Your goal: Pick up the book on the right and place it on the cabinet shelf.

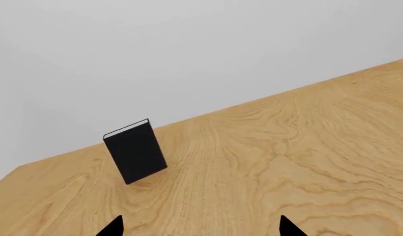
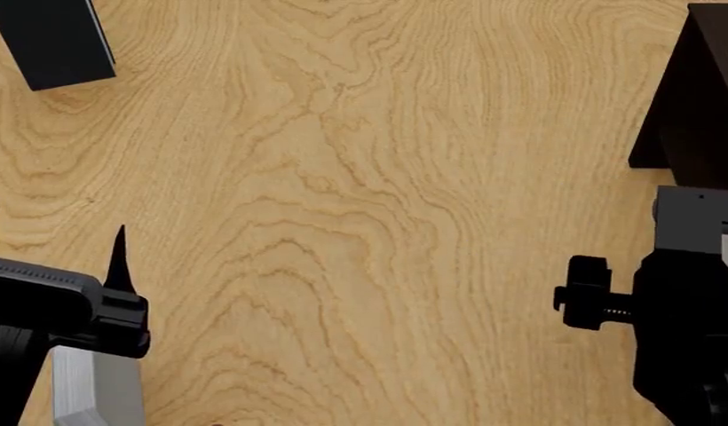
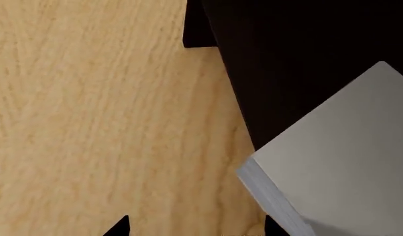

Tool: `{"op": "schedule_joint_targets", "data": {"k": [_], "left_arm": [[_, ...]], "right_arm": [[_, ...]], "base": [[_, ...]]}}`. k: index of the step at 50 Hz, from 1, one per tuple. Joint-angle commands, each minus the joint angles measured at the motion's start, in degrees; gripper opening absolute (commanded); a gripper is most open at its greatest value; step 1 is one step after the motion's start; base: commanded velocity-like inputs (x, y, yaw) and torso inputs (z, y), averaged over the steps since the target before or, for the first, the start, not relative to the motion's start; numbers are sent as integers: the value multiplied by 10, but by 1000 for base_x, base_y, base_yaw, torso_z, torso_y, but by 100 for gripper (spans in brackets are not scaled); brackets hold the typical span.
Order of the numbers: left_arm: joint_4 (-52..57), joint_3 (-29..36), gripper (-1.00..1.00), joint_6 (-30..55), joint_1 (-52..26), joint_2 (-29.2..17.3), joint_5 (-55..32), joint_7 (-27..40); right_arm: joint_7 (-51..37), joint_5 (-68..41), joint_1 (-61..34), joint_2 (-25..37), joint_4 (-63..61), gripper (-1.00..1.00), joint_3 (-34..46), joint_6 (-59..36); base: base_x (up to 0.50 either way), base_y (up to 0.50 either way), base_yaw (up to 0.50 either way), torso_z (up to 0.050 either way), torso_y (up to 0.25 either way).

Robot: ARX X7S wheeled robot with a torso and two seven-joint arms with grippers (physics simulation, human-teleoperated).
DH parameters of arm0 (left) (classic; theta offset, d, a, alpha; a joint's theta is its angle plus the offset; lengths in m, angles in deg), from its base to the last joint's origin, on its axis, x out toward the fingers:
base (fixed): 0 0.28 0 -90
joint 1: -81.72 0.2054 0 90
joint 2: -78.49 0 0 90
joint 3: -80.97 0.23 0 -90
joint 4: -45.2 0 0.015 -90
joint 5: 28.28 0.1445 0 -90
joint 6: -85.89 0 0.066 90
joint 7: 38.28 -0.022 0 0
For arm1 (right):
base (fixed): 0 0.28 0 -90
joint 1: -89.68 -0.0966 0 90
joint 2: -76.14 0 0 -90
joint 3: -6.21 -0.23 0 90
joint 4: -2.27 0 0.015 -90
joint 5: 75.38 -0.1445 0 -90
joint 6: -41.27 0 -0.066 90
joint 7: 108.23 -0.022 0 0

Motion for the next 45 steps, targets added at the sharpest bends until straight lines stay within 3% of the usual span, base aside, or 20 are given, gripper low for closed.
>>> {"op": "schedule_joint_targets", "data": {"k": [1, 23, 45], "left_arm": [[-7, 7, 100, -3, -4, 2, 1, 0], [9, -6, 100, -4, 9, -7, -8, 3], [29, -16, 100, 2, 17, -12, -17, 8]], "right_arm": [[-45, 88, -14, 52, 18, 100, -22, -28], [-14, 49, -27, 10, -146, 100, 14, -84], [-95, -61, 37, 42, -368, 100, -42, -145]], "base": [[0, -5, -11, 0, 0], [-1, -1, -6, 0, 1], [0, 0, 0, 0, 0]]}}
